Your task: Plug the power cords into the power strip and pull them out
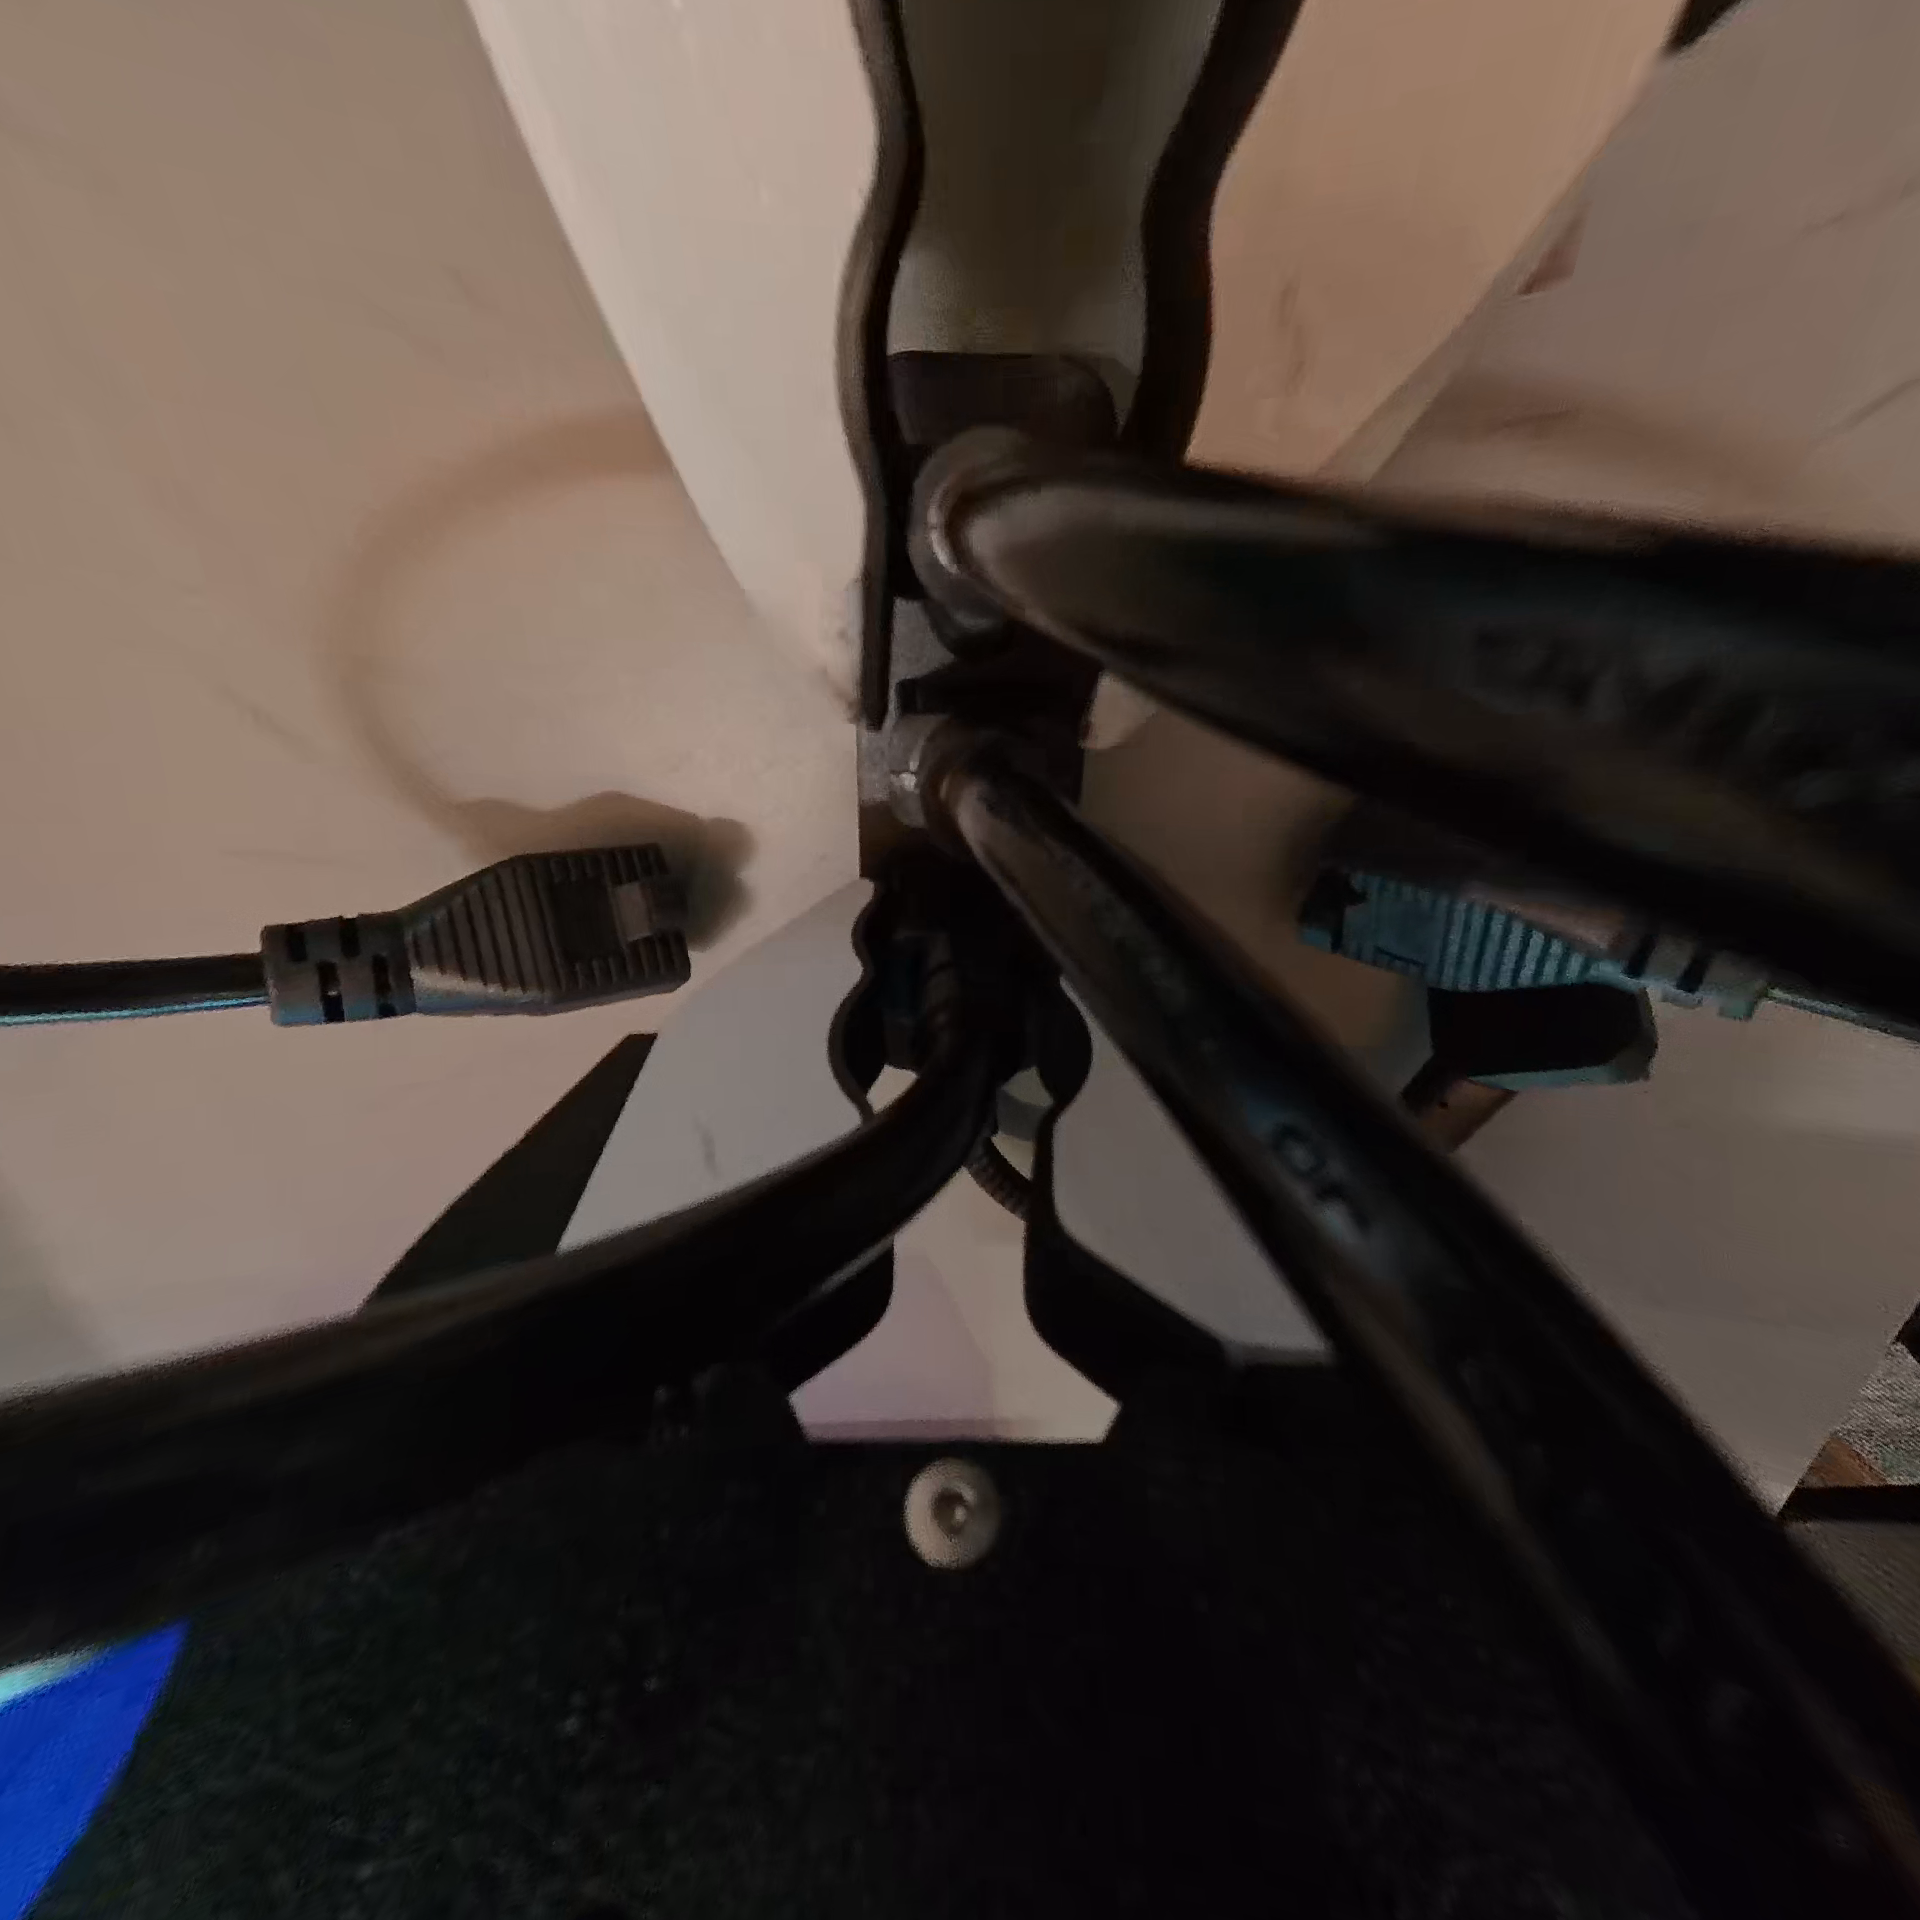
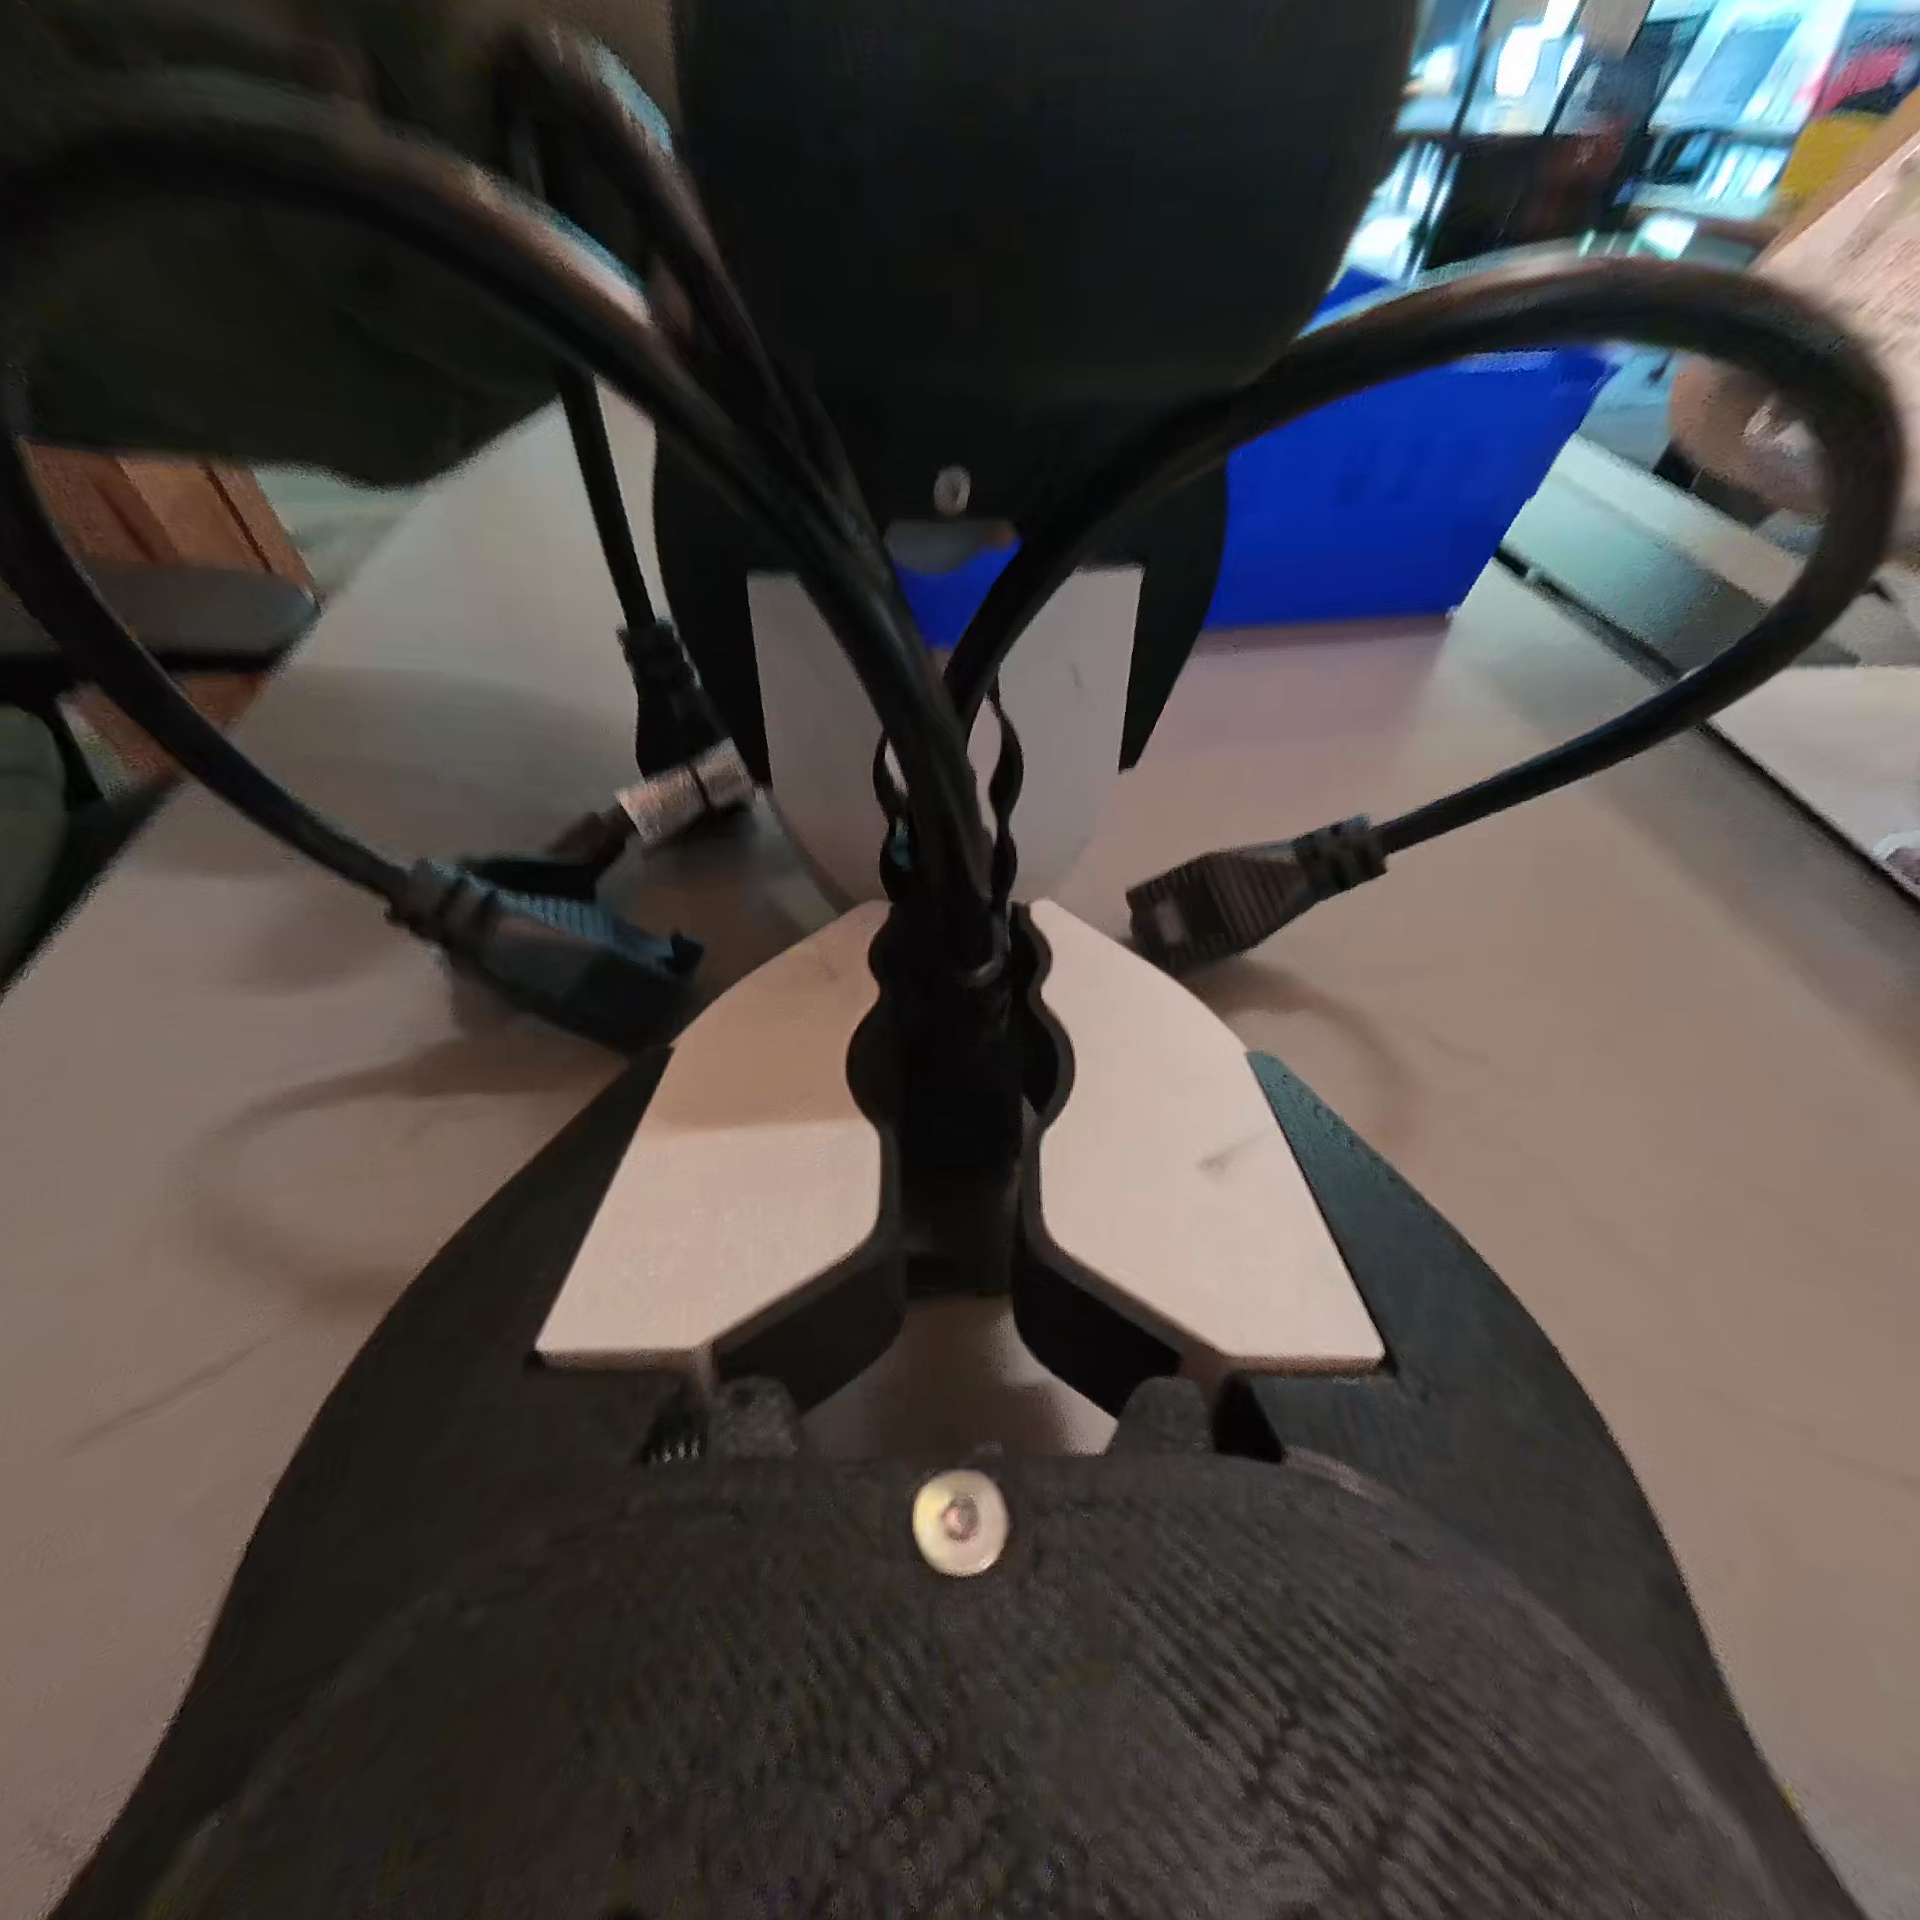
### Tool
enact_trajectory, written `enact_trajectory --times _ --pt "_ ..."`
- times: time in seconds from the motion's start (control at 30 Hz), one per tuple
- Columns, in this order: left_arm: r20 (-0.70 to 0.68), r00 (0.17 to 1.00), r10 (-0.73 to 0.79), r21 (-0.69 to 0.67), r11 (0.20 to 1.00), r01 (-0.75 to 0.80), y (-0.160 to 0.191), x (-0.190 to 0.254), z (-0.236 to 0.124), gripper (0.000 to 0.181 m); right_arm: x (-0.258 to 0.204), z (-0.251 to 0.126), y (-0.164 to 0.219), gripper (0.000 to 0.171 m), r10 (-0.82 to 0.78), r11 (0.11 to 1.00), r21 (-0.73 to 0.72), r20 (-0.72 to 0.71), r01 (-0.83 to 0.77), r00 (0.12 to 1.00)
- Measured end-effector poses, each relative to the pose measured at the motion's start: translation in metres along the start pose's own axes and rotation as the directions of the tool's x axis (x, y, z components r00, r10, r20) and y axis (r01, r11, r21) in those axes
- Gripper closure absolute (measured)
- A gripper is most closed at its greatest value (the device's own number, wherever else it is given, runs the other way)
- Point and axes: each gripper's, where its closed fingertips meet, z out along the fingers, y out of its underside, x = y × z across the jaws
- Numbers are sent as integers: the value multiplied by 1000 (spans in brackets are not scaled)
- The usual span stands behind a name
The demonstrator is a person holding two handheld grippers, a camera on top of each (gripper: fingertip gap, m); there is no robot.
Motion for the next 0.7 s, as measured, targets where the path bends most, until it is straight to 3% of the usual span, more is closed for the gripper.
enact_trajectory --times 0.33,0.47,0.57,0.7 --pt "1 1000 -1 -5 1000 1 0 0 0 154 1 1 -4 154 -20 999 26 -31 20 999" --pt "-1 1000 4 -14 1000 -4 0 0 0 157 -1 13 9 150 -69 994 -89 -48 65 996" --pt "-2 1000 2 -5 1000 -2 -1 0 0 151 -3 11 8 155 -37 996 -78 -10 36 999" --pt "-1 1000 -1 -1 1000 1 -1 0 0 151 -3 7 -3 149 -95 995 8 -42 96 995"
